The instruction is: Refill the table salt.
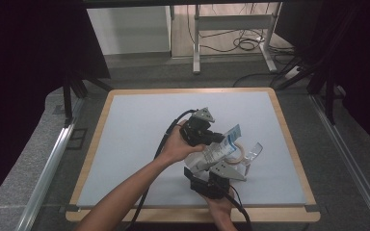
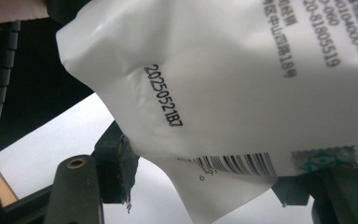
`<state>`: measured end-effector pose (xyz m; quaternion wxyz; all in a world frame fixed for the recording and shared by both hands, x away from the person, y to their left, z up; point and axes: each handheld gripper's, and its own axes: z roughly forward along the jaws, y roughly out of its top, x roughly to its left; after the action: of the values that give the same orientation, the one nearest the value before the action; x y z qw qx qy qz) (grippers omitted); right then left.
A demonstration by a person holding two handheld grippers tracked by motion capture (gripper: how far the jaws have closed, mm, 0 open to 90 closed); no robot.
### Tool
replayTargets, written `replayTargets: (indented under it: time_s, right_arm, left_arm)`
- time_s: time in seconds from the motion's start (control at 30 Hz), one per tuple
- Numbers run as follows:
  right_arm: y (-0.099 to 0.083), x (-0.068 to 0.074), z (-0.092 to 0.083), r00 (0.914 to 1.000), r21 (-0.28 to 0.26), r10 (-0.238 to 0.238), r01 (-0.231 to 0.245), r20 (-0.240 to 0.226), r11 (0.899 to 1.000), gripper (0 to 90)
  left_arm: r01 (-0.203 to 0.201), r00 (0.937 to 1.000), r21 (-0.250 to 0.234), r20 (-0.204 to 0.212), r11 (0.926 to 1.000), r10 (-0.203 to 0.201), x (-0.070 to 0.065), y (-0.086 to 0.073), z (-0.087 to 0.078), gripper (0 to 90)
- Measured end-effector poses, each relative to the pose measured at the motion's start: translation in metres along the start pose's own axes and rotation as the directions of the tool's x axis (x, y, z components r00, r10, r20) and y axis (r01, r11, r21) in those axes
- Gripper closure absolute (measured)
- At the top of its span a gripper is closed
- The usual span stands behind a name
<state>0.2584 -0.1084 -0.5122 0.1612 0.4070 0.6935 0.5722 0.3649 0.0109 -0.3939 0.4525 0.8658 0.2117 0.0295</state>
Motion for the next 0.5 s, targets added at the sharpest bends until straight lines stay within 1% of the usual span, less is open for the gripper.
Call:
replayTargets:
  time_s: [0.13,0.17,0.27,0.33,0.5]
  right_arm:
    - [0.0014,-0.0014,-0.0005,0.9998,-0.002,0.019,-0.019,-0.008,1.000,36.0]
    - [0.0023,-0.0014,-0.0010,0.9994,0.000,0.031,-0.031,-0.013,1.000,36.1]
    - [0.0032,-0.0022,-0.0010,0.9994,-0.002,0.032,-0.032,-0.010,0.999,36.5]
    - [0.0032,-0.0023,-0.0008,0.9997,-0.004,0.025,-0.025,-0.005,1.000,36.7]
    - [0.0043,-0.0010,-0.0010,0.9995,0.002,0.032,-0.032,0.004,0.999,37.1]
  left_arm:
    - [-0.004,1.0000,0.004,-0.001,1.0000,0.004,0.0006,0.0024,0.0022,90.0]
    - [-0.004,1.0000,0.006,0.000,1.0000,0.004,0.0010,0.0028,0.0022,90.0]
    - [0.002,1.0000,0.002,-0.002,1.0000,-0.002,0.0019,0.0033,0.0031,90.0]
    - [0.002,1.0000,0.002,-0.003,1.0000,-0.002,0.0022,0.0032,0.0035,90.0]
    - [0.000,1.0000,0.008,-0.006,1.0000,0.000,0.0026,0.0032,0.0040,90.0]
